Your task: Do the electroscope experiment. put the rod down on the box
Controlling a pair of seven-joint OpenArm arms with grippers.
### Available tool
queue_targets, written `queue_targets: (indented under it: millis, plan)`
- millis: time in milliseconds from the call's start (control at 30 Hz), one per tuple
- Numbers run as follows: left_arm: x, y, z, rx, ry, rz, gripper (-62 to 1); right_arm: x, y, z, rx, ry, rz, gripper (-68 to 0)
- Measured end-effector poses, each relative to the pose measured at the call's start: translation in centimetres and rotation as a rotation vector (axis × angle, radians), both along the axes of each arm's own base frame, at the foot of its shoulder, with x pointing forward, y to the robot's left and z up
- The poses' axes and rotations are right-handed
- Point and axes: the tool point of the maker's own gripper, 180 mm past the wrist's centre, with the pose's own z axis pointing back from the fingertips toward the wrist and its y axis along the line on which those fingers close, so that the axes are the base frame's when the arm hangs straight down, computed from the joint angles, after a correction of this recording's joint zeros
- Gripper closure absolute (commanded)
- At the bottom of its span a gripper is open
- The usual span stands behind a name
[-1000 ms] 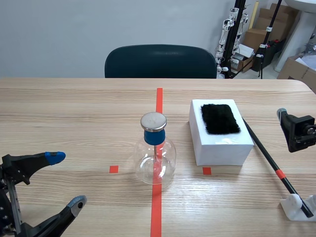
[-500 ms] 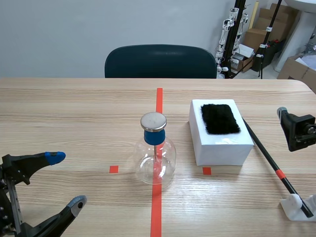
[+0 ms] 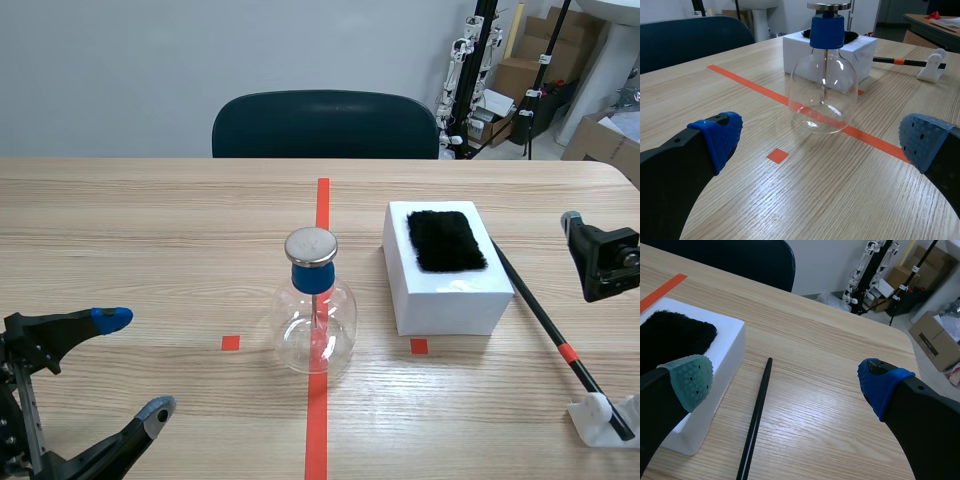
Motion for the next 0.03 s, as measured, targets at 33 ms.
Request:
queue_targets:
  millis: [33]
  plan:
    - [0.0,0.0,0.0,0.0,0.0,0.0,-62.3,0.0,0.0,0.0,0.0,0.0,0.0,-59.1]
